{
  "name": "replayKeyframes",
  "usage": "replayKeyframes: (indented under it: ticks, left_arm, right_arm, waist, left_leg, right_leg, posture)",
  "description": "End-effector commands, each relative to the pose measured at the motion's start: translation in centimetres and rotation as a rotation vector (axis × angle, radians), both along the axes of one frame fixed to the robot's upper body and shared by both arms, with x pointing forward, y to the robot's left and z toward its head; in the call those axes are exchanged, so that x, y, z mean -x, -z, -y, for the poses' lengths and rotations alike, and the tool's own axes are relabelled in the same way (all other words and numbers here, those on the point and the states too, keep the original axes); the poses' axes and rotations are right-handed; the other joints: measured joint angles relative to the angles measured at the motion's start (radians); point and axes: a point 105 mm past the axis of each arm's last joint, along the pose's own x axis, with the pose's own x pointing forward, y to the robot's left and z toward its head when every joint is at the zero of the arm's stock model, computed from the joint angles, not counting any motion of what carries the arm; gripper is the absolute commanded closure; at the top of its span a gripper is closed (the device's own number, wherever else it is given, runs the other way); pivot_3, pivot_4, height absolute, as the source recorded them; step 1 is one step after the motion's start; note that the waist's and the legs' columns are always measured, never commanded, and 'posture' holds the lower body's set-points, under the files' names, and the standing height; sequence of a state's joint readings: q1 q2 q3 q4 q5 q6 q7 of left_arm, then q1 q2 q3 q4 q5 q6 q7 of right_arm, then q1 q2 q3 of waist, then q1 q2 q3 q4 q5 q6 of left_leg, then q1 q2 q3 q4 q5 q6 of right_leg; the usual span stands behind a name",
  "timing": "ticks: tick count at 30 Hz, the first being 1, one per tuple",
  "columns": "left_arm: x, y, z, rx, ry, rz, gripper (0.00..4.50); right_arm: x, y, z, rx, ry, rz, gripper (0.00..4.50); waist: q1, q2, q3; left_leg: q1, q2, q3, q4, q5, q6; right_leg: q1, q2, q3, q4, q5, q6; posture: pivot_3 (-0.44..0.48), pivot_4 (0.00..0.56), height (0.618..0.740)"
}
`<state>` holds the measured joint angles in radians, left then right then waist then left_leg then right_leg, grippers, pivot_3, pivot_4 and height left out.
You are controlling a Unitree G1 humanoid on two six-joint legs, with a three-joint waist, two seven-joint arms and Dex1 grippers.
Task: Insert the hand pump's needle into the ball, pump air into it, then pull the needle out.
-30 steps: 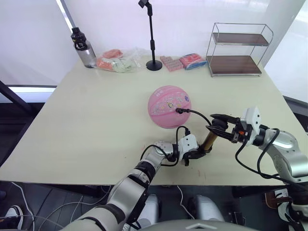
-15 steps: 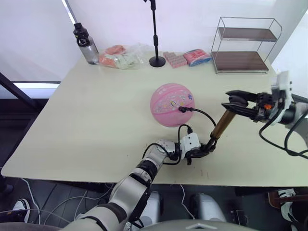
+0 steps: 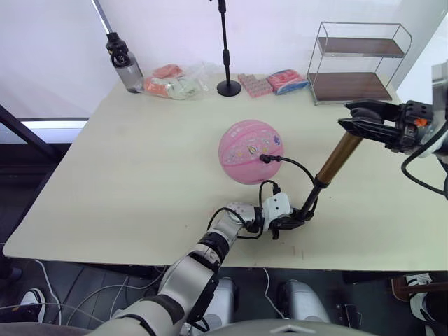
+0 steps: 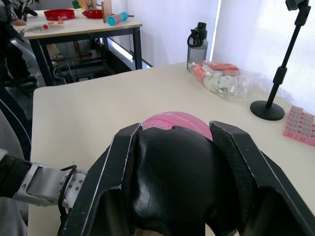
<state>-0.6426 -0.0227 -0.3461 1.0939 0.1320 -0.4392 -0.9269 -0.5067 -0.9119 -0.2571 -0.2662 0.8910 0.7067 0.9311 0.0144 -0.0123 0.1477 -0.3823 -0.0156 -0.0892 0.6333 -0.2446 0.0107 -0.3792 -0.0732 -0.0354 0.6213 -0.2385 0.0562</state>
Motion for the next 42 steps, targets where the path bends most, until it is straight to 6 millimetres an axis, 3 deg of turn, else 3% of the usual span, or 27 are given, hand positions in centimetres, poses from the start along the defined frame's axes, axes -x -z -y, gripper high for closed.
replayKeyframes:
  ticks: [1, 5, 8, 11, 13, 17, 22, 26, 29, 36, 39, 42]
  left_arm:
    - [3.6, 7.2, -4.4, -0.234, -0.042, -0.237, 3.48]
    - [3.6, 7.2, -4.4, -0.235, -0.041, -0.233, 3.48]
    - [3.6, 7.2, -4.4, -0.235, -0.044, -0.232, 3.48]
    - [3.7, 7.2, -4.4, -0.234, -0.046, -0.235, 3.48]
    - [3.7, 7.2, -4.4, -0.234, -0.046, -0.235, 3.48]
    - [3.7, 7.3, -4.5, -0.236, -0.049, -0.234, 3.48]
    - [3.7, 7.3, -4.5, -0.238, -0.049, -0.231, 3.48]
    - [3.7, 7.3, -4.6, -0.240, -0.047, -0.233, 3.48]
    - [3.7, 7.4, -4.7, -0.240, -0.046, -0.237, 3.48]
    - [3.8, 7.4, -4.7, -0.237, -0.048, -0.240, 3.48]
    - [3.8, 7.4, -4.7, -0.234, -0.050, -0.243, 3.48]
    - [3.8, 7.4, -4.6, -0.233, -0.051, -0.244, 3.48]
  right_arm:
    - [0.0, 1.2, 0.3, 0.040, 0.026, 0.036, 2.83]
    - [-0.3, 5.7, -0.5, 0.023, 0.022, -0.061, 2.83]
    - [-0.3, 7.7, -0.8, 0.015, 0.020, -0.109, 2.83]
    - [-0.1, 12.0, -1.0, 0.011, 0.041, -0.210, 2.83]
    - [-0.1, 12.9, -1.1, -0.008, 0.050, -0.231, 2.83]
    - [0.5, 16.7, -1.8, 0.028, 0.062, -0.295, 2.83]
    - [1.1, 18.4, -2.1, 0.076, 0.045, -0.290, 2.83]
    - [0.6, 16.2, -2.1, 0.050, 0.037, -0.208, 2.83]
    - [-0.2, 12.0, -2.0, -0.027, 0.033, -0.111, 2.83]
    - [-0.3, 5.9, -1.1, -0.021, -0.001, 0.003, 2.83]
    - [0.1, 2.3, -0.6, -0.013, -0.020, 0.060, 2.83]
    - [0.4, 0.5, -0.2, -0.006, -0.023, 0.084, 2.83]
  waist:
    - [-0.001, -0.001, -0.001]
    - [-0.003, -0.006, -0.006]
    - [-0.005, -0.008, -0.010]
    - [-0.005, -0.014, -0.018]
    - [-0.006, -0.015, -0.021]
    - [-0.006, -0.018, -0.024]
    - [-0.006, -0.017, -0.026]
    - [-0.005, -0.015, -0.025]
    - [-0.004, -0.014, -0.025]
    - [-0.001, -0.003, -0.012]
    - [-0.001, 0.000, -0.009]
    - [-0.001, 0.000, -0.008]
  left_leg:
    - [0.000, 0.000, 0.000, 0.000, 0.000, 0.000]
    - [0.001, 0.001, 0.000, 0.000, 0.000, 0.000]
    - [0.003, 0.002, 0.000, 0.000, 0.000, 0.000]
    - [0.003, 0.002, 0.000, -0.001, 0.000, 0.000]
    - [0.004, 0.003, -0.001, -0.002, -0.001, -0.002]
    - [0.004, 0.003, -0.001, -0.002, -0.001, -0.002]
    - [0.004, 0.004, -0.001, -0.002, -0.002, -0.003]
    - [0.004, 0.004, -0.001, -0.002, -0.002, -0.003]
    - [0.004, 0.003, -0.001, -0.002, -0.002, -0.003]
    - [0.002, 0.002, -0.001, -0.001, -0.002, -0.002]
    - [0.001, 0.001, 0.000, -0.001, -0.001, -0.002]
    - [0.001, 0.001, 0.000, -0.001, -0.001, -0.002]
  right_leg:
    - [0.000, 0.001, 0.000, 0.000, 0.000, 0.000]
    - [0.001, 0.001, 0.000, 0.000, 0.000, 0.000]
    - [0.001, 0.001, 0.000, 0.000, 0.000, 0.000]
    - [0.001, 0.001, 0.000, 0.000, 0.000, 0.000]
    - [0.001, 0.002, -0.001, 0.000, -0.001, -0.002]
    - [0.001, 0.002, 0.000, 0.000, -0.001, -0.002]
    - [0.002, 0.002, 0.000, 0.000, -0.001, -0.002]
    - [0.002, 0.002, 0.000, 0.000, -0.001, -0.002]
    - [0.001, 0.002, 0.000, 0.000, -0.001, -0.002]
    - [0.001, 0.002, 0.000, 0.000, -0.001, -0.002]
    - [0.000, 0.001, 0.000, 0.000, -0.001, -0.002]
    - [0.000, 0.002, -0.001, 0.000, -0.001, -0.002]
  posture:
    - [0.000, 0.150, 0.740]
    - [0.000, 0.150, 0.740]
    - [0.000, 0.150, 0.740]
    - [0.000, 0.150, 0.740]
    - [0.000, 0.150, 0.740]
    - [0.000, 0.150, 0.740]
    - [0.000, 0.150, 0.740]
    - [0.000, 0.150, 0.740]
    - [0.000, 0.150, 0.740]
    - [0.000, 0.150, 0.740]
    - [0.000, 0.150, 0.740]
    - [0.000, 0.150, 0.740]
